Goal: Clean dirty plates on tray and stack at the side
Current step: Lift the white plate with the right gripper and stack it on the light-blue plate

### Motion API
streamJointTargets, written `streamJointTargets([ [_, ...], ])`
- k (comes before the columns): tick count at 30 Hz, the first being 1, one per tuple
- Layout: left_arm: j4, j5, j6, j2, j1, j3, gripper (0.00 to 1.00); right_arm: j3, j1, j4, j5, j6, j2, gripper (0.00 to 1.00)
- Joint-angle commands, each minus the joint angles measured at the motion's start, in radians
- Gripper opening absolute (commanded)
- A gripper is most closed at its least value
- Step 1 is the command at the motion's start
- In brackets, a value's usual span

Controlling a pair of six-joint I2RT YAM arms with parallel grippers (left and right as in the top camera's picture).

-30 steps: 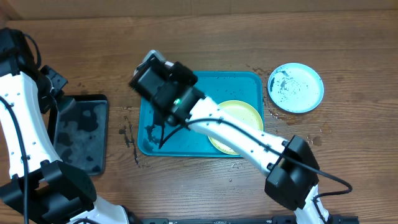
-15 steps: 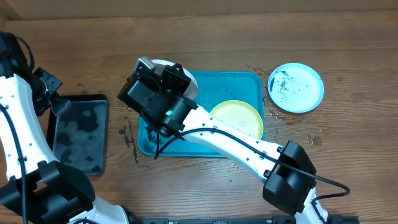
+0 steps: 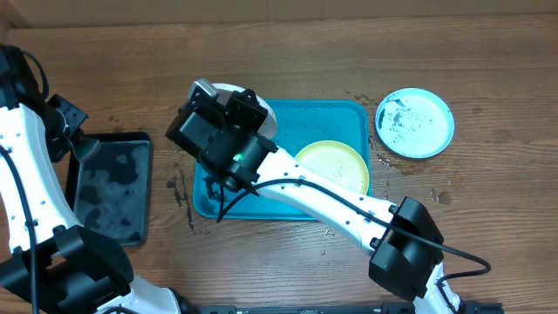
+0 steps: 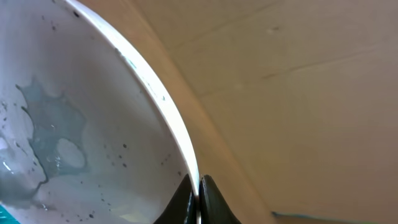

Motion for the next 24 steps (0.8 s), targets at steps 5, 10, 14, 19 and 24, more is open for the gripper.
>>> streamJointTargets([
  [5,0.0,0.019,-0.009,0.0,0.003,-0.012,0.04,0.023,-0.154,-0.096,-0.396,0.344,-0.033,0.04],
  [10,0.002,0.019,-0.009,0.002,-0.006,-0.021,0.04,0.023,-0.37,-0.224,-0.871,0.523,-0.033,0.04],
  [14,0.014,0.019,-0.01,0.005,-0.021,-0.036,0.04,0.023,-0.622,-0.279,-1.399,0.523,-0.033,0.04],
  [19,0.03,0.04,-0.009,0.005,-0.027,-0.071,0.04,0.023,-0.866,-0.378,-1.475,0.523,-0.033,0.04],
  [24,0.038,0.074,-0.005,0.005,-0.033,-0.106,0.04,0.012,-1.042,-0.494,-1.281,0.524,-0.033,0.04],
])
